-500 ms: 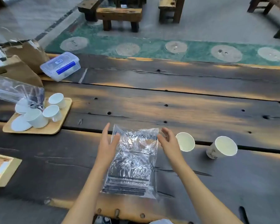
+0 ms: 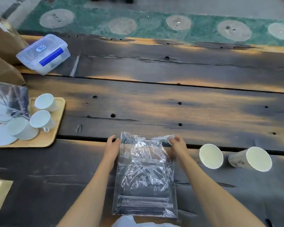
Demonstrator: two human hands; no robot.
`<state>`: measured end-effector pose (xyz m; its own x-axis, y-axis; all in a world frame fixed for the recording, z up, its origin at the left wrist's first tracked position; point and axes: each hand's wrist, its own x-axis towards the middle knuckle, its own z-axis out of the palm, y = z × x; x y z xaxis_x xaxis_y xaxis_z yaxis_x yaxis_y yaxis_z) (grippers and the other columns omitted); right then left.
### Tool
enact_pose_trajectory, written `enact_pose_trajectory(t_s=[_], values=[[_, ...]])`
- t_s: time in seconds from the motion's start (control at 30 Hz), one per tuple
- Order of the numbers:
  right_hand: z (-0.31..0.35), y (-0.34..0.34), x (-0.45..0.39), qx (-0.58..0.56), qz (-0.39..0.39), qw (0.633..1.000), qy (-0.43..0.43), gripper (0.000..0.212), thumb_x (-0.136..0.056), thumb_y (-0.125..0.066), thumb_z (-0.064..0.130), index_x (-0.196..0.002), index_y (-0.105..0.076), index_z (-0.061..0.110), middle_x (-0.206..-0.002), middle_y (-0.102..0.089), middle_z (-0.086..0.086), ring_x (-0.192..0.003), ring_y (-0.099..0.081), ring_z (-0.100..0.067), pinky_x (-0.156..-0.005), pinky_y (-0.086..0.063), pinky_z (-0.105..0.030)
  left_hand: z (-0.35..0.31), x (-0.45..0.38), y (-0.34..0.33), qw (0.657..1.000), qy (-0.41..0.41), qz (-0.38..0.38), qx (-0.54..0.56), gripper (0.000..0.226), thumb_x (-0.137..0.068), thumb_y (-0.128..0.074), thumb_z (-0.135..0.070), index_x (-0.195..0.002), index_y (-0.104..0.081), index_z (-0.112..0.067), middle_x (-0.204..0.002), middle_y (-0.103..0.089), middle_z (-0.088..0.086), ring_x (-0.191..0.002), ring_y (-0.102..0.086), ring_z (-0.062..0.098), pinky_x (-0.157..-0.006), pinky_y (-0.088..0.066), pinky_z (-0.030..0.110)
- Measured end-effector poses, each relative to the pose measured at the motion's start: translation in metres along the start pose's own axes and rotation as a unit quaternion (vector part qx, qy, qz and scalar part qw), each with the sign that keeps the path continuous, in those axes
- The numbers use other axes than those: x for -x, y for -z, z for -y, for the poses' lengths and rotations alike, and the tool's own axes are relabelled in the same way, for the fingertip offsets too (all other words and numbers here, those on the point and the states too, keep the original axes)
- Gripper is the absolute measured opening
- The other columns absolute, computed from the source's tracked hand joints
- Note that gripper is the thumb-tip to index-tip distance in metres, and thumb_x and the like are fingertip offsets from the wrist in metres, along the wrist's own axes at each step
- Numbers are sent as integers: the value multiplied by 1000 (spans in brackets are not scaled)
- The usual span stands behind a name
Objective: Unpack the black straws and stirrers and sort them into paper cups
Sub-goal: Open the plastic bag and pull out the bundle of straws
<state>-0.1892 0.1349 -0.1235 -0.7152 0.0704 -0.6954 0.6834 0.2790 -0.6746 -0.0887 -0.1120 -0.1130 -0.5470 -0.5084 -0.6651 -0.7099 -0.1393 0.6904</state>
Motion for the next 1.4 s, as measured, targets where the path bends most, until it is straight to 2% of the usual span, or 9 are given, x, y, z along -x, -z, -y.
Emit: enact_pose_trajectory(t_s=[0.07, 0.13, 0.23, 0.53, 0.87, 1.1, 1.27, 1.33, 1.4], values=[[-5, -2, -11, -2, -11, 1000, -10, 34, -92, -59, 16, -124, -55, 6, -130, -60, -14, -116, -58, -31, -103, -45, -45, 8, -21, 1, 1000, 20, 6, 1, 27, -93, -49, -25, -120, -50, -29, -131, -59, 9, -115, -58, 25, -101, -47, 44], [-8, -2, -16, -23, -11, 1000, -15, 6, -90, -60, 10, -96, -60, 10, -103, -67, -14, -88, -64, -27, -81, -54, -42, 7, -28, -2, 999, 29, 9, 25, 25, -96, -51, -18, -121, -51, -23, -111, -67, 12, -95, -64, 23, -83, -53, 37], [-9, -1, -9, -49, 15, 999, -18, 8, -92, -56, 9, -85, -59, 7, -69, -56, -10, -52, -47, -16, -46, -36, -28, -1, -22, -6, 999, 18, 7, 32, 19, -98, -52, -16, -112, -61, -6, -92, -69, 8, -79, -65, 22, -72, -54, 33], [2, 21, 57, -186, 61, 978, 68, 9, -94, -59, 5, -86, -60, 1, -70, -60, -7, -58, -52, -13, -52, -43, -21, -4, 30, 9, 994, -69, -38, 75, 25, -93, -58, -24, -85, -66, -1, -60, -59, 2, -59, -50, 18, -58, -41, 31], [-21, 93, 140, -163, 29, 973, 163, 23, -94, -57, 5, -71, -59, 2, -57, -58, -1, -51, -50, -12, -47, -42, -18, 4, 133, 16, 975, -156, -13, 159, 14, -92, -62, -7, -85, -69, 2, -66, -59, 10, -66, -53, 22, -64, -45, 32], [-49, 154, 180, -186, 34, 970, 153, 27, -97, -53, 8, -70, -53, 6, -59, -51, -6, -48, -47, -14, -44, -36, -23, 18, 211, -6, 961, -218, 13, 168, 20, -92, -60, 0, -108, -50, -6, -71, -64, 17, -63, -56, 20, -57, -50, 25], [-67, 194, 202, -122, -77, 967, 212, 12, -87, -61, 1, -90, -56, 11, -87, -60, -10, -75, -57, -25, -64, -46, -23, 26, 263, -26, 960, -261, 43, 96, 13, -93, -56, 1, -92, -66, -7, -72, -65, 15, -68, -59, 21, -67, -50, 31], [-65, 209, 218, -18, -185, 929, 321, 22, -85, -63, 3, -103, -55, 14, -104, -58, -5, -94, -57, -22, -82, -43, -20, 26, 284, -39, 957, -274, 58, 79, 15, -93, -56, 2, -94, -68, -8, -78, -66, 20, -70, -62, 20, -70, -52, 31], [-55, 221, 233, 79, -214, 854, 468, 18, -83, -61, 7, -100, -59, 12, -106, -58, -3, -101, -54, -22, -91, -39, -22, 24, 307, -54, 952, -289, 73, 70, 15, -91, -58, 4, -95, -68, -6, -78, -69, 14, -71, -64, 17, -71, -53, 27]])
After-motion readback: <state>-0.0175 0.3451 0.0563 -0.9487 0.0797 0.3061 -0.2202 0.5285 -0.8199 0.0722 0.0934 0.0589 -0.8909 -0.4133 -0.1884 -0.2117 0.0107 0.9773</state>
